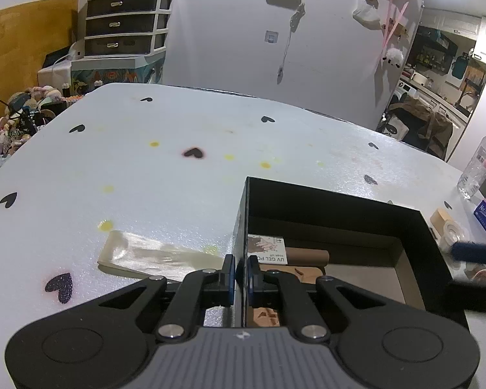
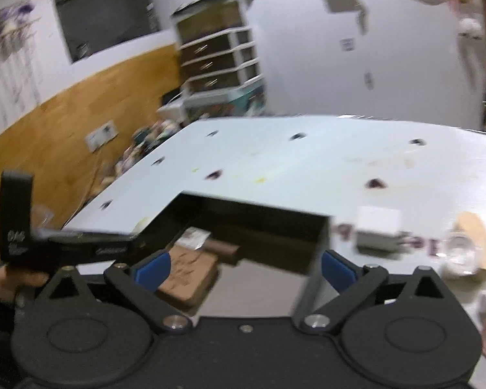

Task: Organize rigid objects
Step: 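Grasp the white charger plug with the right gripper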

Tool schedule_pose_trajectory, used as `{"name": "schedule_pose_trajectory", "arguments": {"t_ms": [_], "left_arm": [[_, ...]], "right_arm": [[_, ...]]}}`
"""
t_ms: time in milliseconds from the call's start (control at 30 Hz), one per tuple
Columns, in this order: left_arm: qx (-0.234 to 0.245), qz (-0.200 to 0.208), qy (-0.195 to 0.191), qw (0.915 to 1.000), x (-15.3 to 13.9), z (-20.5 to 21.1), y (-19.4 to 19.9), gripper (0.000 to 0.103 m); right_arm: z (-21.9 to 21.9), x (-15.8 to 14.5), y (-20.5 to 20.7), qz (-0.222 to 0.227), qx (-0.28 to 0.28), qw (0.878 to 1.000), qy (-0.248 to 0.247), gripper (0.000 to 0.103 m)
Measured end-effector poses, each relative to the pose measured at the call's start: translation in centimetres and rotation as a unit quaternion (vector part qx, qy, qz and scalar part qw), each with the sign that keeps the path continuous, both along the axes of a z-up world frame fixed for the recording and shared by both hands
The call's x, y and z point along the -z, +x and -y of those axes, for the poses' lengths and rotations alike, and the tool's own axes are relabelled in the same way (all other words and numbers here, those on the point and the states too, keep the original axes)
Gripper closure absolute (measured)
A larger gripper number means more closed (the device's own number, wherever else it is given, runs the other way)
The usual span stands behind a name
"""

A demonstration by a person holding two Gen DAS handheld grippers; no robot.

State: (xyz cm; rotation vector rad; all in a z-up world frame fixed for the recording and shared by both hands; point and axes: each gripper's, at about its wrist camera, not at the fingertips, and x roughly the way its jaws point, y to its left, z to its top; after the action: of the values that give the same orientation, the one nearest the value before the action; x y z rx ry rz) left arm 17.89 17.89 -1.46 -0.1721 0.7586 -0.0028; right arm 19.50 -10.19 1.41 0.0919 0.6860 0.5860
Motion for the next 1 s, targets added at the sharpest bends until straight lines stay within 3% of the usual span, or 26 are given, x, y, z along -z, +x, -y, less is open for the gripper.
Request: {"name": "schedule_pose_trajectory", "arguments": {"t_ms": [433,700,867,1000], "left_arm": [[0.000,0.002,0.012,0.9999,-0.1,0.4,-0.1,0.096],[0.000,0.002,0.017,0.9999,-0.1,0.6,0.0,0.096],[0.000,0.003,0.019,0.9998,-0.1,0.6,0.0,0.096],[0.000,0.003,0.019,0.9998,-0.2,0.6,0.0,0.096]], "right_arm": [[4.7,2.3,4.3,-0.028,0.139,0.990,0.008,0.001],[3.8,3.9,10.6,-0.082,0.154,0.985,0.010,0.003],[2.9,5.4,13.6,-0.124,0.180,0.975,-0.022,0.007],[1.9,6.1,14.5,-0.125,0.188,0.973,-0.052,0.008]]}}
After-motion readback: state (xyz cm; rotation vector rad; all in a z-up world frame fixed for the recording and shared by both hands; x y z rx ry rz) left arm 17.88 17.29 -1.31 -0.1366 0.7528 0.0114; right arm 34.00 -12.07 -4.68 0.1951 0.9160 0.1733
